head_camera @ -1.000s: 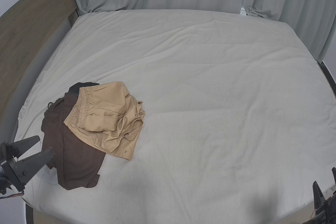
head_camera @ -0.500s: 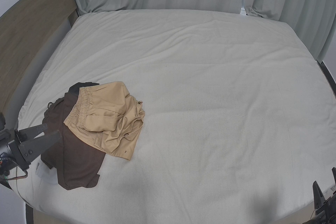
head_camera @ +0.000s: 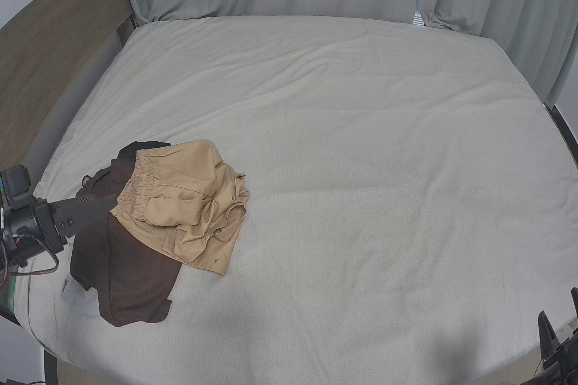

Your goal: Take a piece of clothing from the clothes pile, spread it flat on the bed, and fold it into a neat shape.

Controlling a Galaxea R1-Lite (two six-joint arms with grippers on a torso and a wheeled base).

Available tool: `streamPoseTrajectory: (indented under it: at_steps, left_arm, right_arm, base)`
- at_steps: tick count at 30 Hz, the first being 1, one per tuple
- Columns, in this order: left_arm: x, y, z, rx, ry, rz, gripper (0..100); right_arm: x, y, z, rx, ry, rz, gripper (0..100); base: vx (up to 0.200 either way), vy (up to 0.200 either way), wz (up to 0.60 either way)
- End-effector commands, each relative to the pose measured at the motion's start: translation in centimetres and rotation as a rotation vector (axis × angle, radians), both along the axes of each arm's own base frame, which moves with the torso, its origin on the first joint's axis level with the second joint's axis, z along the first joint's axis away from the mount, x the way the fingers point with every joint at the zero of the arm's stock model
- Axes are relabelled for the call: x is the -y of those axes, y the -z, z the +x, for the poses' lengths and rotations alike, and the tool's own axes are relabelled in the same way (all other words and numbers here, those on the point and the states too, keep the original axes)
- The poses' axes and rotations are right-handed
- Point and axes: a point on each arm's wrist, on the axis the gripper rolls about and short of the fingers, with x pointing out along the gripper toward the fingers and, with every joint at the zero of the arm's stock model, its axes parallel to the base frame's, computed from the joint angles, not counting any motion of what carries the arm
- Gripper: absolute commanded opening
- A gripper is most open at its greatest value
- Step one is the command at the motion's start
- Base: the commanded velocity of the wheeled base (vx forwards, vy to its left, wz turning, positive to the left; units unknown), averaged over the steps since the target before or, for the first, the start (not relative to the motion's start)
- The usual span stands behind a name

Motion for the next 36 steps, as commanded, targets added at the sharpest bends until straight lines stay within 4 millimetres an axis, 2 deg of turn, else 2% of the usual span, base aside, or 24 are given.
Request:
streamPoseTrajectory:
  at_steps: [1,6,12,20,36]
  left_arm:
    - [-0.4,0.3,1.8,-0.033,0.013,-0.008,100]
    - [-0.8,1.1,3.3,-0.03,0.039,0.025,100]
    - [-1.6,1.7,4.0,-0.049,0.067,0.003,100]
    - [-4.1,3.3,6.5,-0.072,0.047,-0.032,100]
    - [-6.4,6.5,12.7,-0.096,0.055,0.007,100]
  right_arm:
    - [0.0,0.5,0.0,0.0,-0.001,0.0,100]
    - [0.0,0.5,0.0,0.0,-0.001,0.0,100]
    - [0.0,0.5,0.0,0.0,-0.001,0.0,100]
    - [0.0,0.5,0.0,-0.001,-0.001,0.0,100]
    - [0.0,0.5,0.0,-0.001,-0.001,0.0,100]
  base:
    - [0.0,0.0,0.0]
    - [0.0,0.0,0.0]
    - [0.0,0.0,0.0]
    - [0.0,0.0,0.0]
    - [0.0,0.0,0.0]
